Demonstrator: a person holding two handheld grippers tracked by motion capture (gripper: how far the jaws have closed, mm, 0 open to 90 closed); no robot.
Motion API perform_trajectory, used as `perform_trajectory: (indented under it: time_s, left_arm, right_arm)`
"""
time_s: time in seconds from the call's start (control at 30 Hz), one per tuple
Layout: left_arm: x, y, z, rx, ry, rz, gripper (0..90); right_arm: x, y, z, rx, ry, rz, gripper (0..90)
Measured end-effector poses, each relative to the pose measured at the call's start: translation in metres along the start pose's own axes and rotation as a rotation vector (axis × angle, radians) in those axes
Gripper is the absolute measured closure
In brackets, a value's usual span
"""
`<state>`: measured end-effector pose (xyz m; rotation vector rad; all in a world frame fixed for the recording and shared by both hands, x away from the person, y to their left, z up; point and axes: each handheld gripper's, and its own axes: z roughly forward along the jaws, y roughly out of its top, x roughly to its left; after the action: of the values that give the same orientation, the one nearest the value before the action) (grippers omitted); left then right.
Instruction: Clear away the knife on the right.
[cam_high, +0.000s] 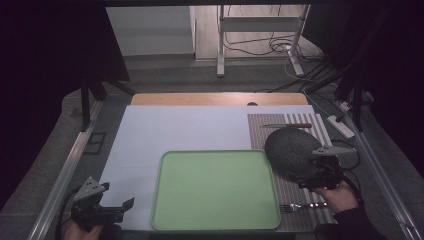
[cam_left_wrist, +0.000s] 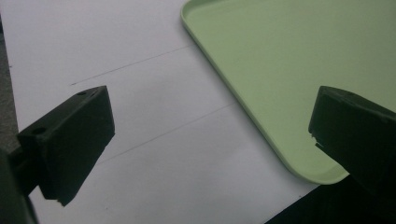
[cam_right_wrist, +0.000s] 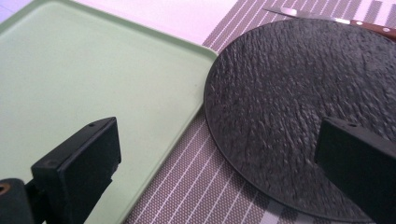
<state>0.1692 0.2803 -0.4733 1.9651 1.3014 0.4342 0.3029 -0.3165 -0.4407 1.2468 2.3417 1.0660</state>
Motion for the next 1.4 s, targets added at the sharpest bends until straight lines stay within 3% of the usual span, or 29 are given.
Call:
perform_trajectory:
  time_s: [0.63,0.83,1.4]
  left_arm:
    - [0.0,0.0,-0.001,-0.007,-0.014,-0.004,1.0]
    - [0.001,0.0,-0.001,-0.011,-0.015,-0.008,0.8]
    - [0.002,0.0,0.0,-0.004,-0.027,-0.012,0.8]
  right_arm:
    - [-0.031,0.024,0.026,0.027,-0.038,0.029,0.7]
    - [-0.041,0.035,0.036,0.027,-0.05,0.06,0.7]
    - [-0.07,0.064,0.067,0.06,-0.089,0.033,0.0]
